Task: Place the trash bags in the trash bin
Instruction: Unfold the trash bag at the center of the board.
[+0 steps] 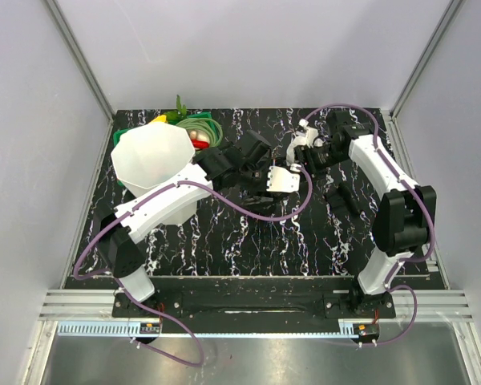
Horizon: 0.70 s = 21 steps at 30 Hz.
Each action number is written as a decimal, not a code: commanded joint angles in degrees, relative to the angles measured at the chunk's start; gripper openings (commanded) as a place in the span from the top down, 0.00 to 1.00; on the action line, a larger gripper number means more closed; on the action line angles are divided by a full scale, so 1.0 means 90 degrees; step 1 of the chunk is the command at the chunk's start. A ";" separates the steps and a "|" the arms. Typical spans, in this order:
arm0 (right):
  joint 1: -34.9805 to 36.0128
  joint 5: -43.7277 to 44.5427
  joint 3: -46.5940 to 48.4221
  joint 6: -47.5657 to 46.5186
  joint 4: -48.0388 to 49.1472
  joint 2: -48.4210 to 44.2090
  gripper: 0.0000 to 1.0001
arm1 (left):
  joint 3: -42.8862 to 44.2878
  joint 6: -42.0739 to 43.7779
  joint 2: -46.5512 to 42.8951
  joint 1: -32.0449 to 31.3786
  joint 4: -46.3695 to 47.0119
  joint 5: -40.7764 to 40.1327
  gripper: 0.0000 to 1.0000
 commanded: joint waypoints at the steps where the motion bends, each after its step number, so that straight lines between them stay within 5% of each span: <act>1: -0.0005 -0.0333 0.0001 0.0024 0.0003 -0.0013 0.32 | 0.0235 -0.0037 -0.0028 -0.0026 0.0298 -0.0159 1.00; 21: 0.0180 -0.0831 0.0460 0.0307 0.0228 0.0837 0.38 | 0.0177 -0.0017 -0.0037 -0.0026 0.0327 -0.0159 1.00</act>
